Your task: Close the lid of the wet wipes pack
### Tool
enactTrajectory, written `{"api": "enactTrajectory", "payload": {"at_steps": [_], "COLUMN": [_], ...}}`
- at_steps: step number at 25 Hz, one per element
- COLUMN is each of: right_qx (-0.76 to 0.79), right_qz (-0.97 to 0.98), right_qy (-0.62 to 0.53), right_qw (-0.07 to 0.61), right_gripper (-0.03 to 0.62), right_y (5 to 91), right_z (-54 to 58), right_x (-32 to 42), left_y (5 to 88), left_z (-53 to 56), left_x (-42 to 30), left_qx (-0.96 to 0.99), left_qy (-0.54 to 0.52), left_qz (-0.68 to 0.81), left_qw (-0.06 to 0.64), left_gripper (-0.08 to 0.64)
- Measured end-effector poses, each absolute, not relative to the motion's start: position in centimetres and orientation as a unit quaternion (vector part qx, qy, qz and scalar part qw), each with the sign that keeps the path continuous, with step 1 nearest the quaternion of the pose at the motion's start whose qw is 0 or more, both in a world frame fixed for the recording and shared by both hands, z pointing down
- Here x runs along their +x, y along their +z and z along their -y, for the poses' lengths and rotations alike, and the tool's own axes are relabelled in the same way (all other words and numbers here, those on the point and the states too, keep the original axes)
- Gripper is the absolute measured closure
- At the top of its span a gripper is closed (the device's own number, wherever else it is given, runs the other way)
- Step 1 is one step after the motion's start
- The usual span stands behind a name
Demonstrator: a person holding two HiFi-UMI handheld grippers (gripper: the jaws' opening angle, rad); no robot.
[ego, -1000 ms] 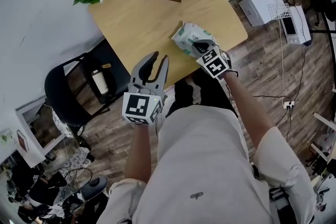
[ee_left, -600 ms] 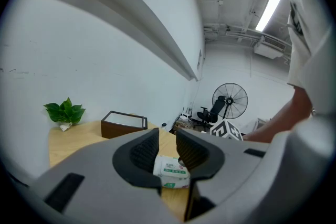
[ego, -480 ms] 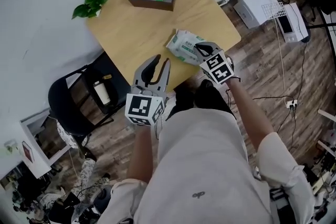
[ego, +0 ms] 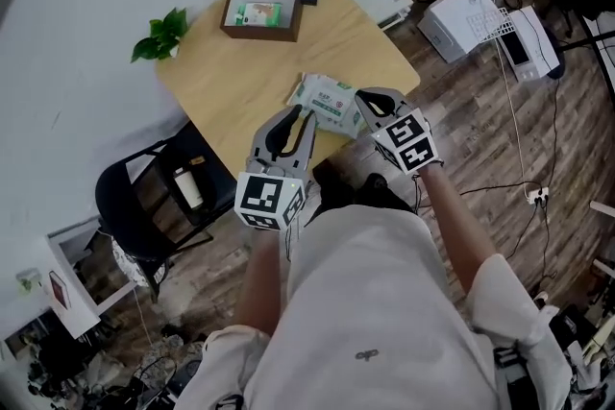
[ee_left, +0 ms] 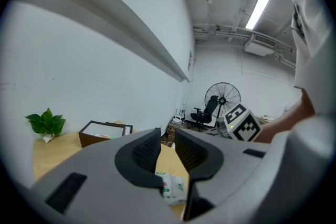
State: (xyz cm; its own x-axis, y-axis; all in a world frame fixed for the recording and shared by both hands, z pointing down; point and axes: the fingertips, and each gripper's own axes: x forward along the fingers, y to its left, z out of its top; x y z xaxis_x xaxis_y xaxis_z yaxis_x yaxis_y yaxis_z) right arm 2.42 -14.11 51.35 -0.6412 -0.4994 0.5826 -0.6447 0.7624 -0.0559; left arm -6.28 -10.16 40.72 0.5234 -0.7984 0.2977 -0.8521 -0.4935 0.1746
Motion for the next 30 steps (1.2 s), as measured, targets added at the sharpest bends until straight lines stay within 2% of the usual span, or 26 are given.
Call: {"api": "enactTrajectory", "payload": {"at_steps": [12, 30], "right_qx": [0.321, 0.316], "right_qz": [0.925, 0.94], "right_qy": [0.101, 0.085], "right_qw": [0.175, 0.094], "right_gripper": [0.592, 0.593], "right_y": [41.6, 35.4], "right_z": [11.6, 6.3], "right_x": [7.2, 13.8], "left_y": [37.1, 35.0], "left_z": [8.0, 2.5], "left_x": [-0.8, 3.3], "left_qx": [0.852, 0.831], "left_qy": [0.076, 0.07], "left_qz": [0.502, 0.54], "left_qw": [0.127, 0.112], "left_gripper": [0.512, 0.541]}}
